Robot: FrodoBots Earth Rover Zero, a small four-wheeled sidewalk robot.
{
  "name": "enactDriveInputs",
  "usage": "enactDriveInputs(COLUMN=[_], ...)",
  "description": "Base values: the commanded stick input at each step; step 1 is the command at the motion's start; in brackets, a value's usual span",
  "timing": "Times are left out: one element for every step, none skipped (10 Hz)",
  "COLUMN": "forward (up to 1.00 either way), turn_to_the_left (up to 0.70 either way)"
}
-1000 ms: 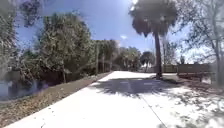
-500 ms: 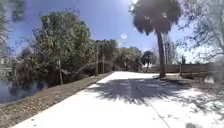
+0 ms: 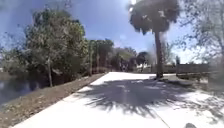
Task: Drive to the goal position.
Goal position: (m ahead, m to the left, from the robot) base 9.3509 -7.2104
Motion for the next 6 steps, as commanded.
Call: enactDriveInputs(forward=[0.70,0.70,0.60,0.05,0.00,0.00], turn_to_the_left=[0.00,0.00,0.00,0.00,0.00,0.00])
